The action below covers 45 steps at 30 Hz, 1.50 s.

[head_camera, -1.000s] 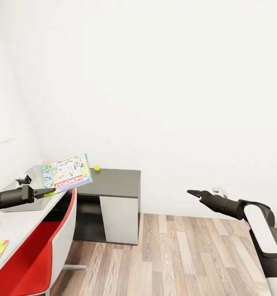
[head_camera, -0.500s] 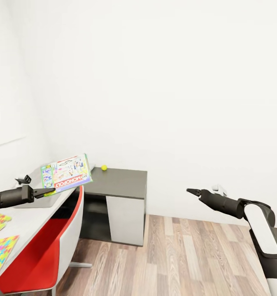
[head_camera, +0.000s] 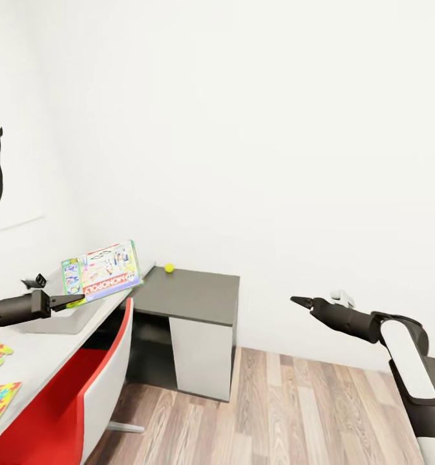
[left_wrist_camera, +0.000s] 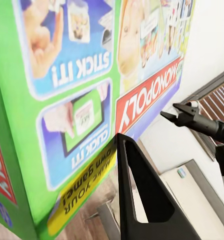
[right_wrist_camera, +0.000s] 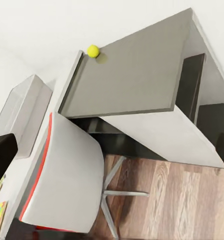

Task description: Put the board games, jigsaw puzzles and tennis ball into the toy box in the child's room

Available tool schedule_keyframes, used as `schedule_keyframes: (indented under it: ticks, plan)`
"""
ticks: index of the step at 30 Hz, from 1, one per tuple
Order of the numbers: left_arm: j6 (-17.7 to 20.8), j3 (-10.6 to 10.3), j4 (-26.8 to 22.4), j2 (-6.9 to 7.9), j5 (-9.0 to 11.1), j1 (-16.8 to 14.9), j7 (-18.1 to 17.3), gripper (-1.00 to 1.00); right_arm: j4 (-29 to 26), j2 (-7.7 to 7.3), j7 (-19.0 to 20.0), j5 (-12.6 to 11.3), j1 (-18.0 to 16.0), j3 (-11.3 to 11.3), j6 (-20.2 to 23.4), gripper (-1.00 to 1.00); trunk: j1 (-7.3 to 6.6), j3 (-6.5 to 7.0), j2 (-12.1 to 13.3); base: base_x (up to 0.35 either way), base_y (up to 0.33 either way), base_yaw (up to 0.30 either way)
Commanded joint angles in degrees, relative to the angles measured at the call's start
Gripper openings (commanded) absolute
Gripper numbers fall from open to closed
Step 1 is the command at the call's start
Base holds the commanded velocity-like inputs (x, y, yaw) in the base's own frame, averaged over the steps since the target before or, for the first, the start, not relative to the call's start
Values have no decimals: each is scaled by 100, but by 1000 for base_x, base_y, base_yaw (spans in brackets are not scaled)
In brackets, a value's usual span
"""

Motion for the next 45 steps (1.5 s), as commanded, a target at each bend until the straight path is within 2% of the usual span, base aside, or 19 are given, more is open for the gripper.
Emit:
schedule_keyframes:
  ticks: [1, 5, 10, 13, 15, 17, 20, 39, 45]
  plan:
    - [46, -1, 2, -1, -2, -4, -32, -100, -2, -3, 15, 15, -8, 24, 23, 100, 4, -2, -4, 178, -154, 282]
    - [50, 6, 2, -1, 1, -6, -32, -100, -4, 5, -263, 11, -65, 229, 23, 100, 4, -2, -4, 69, -60, 288]
    - [54, 102, 2, -1, 6, -7, -32, -100, 2, 15, -554, -19, -293, 315, 58, 100, 4, -2, -4, 13, -22, 291]
    - [53, 226, 2, -1, 7, -7, -32, -100, 6, 71, -607, -26, -517, 467, 58, 100, 4, -2, -4, 59, -157, 292]
    - [52, 255, -5, -1, 7, -7, -32, -100, 13, 122, -621, -24, -648, 587, 58, 100, 4, -2, -4, 94, -229, 292]
    - [49, 276, -28, -3, 7, -5, -32, -100, 19, 199, -668, -17, -793, 804, 56, 100, 4, -2, -4, 115, -259, 292]
    - [47, 283, -37, -1, 7, -5, -32, -100, 36, 245, -715, -8, -846, 912, 52, 100, 4, -2, -4, 123, -271, 292]
    - [155, 304, -53, -28, -15, -11, -32, -100, 66, 274, -738, -22, -855, 979, 58, 100, 4, -2, -4, 168, -283, 289]
    - [168, 277, -86, -67, -67, -104, -32, -100, 42, 274, -731, -28, -854, 1045, 58, 100, 4, -2, -4, 178, -286, 75]
